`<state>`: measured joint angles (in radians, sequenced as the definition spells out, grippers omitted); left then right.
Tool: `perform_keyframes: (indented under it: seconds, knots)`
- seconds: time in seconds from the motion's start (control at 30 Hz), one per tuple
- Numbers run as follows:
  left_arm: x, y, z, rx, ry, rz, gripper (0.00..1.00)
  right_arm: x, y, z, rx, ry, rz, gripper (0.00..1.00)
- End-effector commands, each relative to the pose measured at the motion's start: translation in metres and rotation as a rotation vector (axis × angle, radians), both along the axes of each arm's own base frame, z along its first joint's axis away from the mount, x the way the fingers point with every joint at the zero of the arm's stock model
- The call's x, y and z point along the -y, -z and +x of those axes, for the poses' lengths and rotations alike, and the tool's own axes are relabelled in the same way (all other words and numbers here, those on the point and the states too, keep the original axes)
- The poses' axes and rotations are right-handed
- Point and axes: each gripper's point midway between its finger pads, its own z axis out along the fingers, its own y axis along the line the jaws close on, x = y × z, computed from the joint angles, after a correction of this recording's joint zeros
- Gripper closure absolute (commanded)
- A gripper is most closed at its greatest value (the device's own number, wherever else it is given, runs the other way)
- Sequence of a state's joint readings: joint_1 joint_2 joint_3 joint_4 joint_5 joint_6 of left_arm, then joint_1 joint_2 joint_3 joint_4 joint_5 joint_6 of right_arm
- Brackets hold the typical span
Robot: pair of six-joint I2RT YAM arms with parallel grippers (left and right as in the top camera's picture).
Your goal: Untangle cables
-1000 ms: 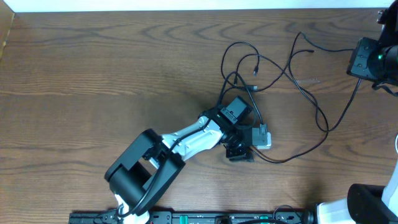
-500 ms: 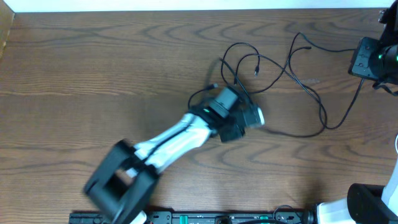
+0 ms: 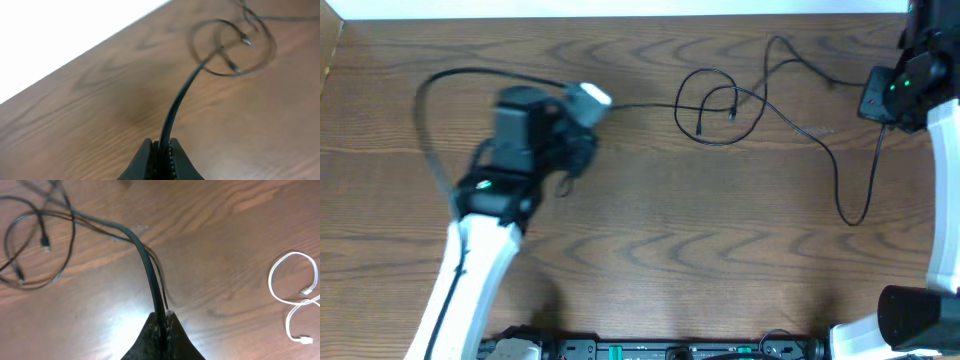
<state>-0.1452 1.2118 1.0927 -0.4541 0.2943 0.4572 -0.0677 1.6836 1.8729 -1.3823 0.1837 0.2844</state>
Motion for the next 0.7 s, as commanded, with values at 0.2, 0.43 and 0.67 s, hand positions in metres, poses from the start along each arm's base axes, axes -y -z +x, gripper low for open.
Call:
perform_keyframes:
  seconds: [0.2,0.43,0.67]
  knots:
    - [-0.063,-0.058,-0.016,0.081,-0.16,-0.268,0.93,0.024,0.097,-0.02,-0.149,0.126,-0.001,0.99]
    - [-0.09,-0.064,-0.017,0.079,-0.266,-0.351,0.93,0.039,0.139,-0.043,-0.215,0.224,0.019,0.99]
    - [-0.114,-0.085,-0.031,0.134,-0.362,-0.409,0.93,0.047,0.15,-0.052,-0.234,0.264,0.021,0.99]
